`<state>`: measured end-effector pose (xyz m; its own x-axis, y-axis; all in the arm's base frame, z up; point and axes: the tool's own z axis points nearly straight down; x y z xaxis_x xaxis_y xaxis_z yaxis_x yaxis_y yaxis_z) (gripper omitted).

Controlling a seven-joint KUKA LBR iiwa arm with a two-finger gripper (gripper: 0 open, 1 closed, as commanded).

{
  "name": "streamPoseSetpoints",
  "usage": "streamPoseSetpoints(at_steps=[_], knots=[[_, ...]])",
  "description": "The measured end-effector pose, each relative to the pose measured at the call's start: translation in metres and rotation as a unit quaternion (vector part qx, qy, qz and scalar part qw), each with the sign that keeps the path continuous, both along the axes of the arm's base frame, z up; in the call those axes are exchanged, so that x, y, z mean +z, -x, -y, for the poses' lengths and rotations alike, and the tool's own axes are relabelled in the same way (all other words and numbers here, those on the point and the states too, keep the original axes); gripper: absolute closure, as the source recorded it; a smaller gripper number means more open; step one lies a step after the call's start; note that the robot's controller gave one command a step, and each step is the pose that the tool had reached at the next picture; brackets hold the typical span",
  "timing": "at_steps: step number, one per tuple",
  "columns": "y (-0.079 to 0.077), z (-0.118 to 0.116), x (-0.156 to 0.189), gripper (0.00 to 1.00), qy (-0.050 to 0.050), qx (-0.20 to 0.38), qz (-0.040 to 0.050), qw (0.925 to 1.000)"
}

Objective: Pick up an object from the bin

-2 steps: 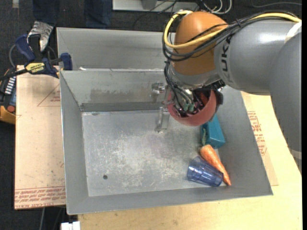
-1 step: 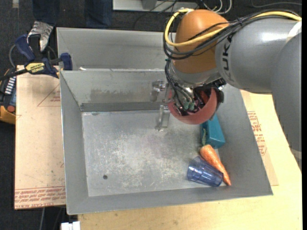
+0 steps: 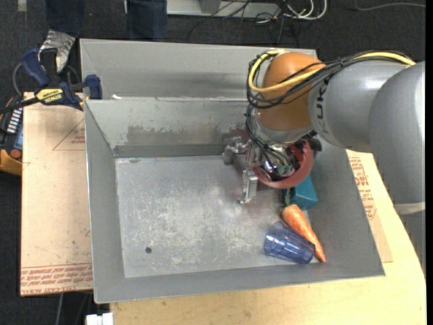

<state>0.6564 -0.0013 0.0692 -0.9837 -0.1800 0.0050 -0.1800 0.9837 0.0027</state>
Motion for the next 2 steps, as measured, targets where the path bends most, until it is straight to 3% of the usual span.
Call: streamPoseSetpoints(at_steps=[1, 2], knots=[[0.003, -0.014, 0.054, 0.0, -0.001, -0.048, 0.0043, 0.9989], [0.012, -0.002, 0.029, 0.0, 0.0, -0.139, -0.001, 0.9903]])
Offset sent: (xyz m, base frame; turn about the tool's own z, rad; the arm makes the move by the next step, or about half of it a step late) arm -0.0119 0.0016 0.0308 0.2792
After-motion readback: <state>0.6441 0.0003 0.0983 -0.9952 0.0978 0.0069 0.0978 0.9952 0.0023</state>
